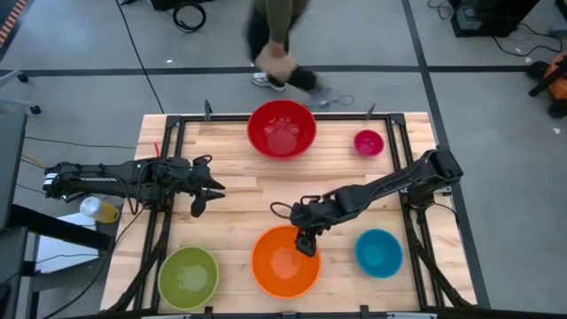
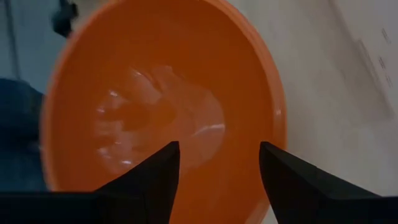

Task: Nest bowls inside each other
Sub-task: Stack the orange bowl on top of the red bowl

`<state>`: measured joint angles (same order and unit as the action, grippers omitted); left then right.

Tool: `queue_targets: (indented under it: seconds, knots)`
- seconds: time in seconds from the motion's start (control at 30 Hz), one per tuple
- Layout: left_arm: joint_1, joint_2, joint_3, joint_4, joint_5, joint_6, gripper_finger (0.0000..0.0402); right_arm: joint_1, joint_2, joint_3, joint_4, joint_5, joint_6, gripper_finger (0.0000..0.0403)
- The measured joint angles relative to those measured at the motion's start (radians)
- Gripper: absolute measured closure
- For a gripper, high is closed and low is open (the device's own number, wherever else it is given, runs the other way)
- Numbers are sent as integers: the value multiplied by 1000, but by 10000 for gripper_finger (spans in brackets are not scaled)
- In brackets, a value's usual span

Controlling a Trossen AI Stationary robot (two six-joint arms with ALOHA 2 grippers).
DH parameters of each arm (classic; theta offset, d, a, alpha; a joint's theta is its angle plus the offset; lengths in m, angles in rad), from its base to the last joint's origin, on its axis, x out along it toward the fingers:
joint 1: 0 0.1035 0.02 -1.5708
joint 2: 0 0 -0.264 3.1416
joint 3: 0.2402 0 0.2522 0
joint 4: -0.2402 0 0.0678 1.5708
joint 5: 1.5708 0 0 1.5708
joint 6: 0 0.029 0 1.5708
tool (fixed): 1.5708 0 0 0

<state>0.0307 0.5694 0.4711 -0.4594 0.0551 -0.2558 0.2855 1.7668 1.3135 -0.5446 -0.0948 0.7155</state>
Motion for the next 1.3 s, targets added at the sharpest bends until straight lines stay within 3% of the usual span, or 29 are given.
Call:
queue_targets:
  seconds: [0.2,0.4,0.6,0.73,0.87,1.17,1.3]
  knots:
    - [0,0,0,-1,0,9,267,1,69,34,-11,58,-88,176]
    - [0,0,0,-1,-8,9,267,0,128,33,-14,17,-86,178]
    - [0,1,0,9,-20,4,267,-2,105,93,-116,8,-35,179]
    - [1,17,0,67,-92,74,267,-5,69,182,-236,145,-67,179]
    - [10,61,0,164,-130,98,267,-12,49,194,-246,273,-135,179]
    - [25,182,0,276,-132,8,267,-83,66,48,-207,203,-135,180]
    - [25,232,0,298,-182,40,267,-124,66,21,-176,138,-155,210]
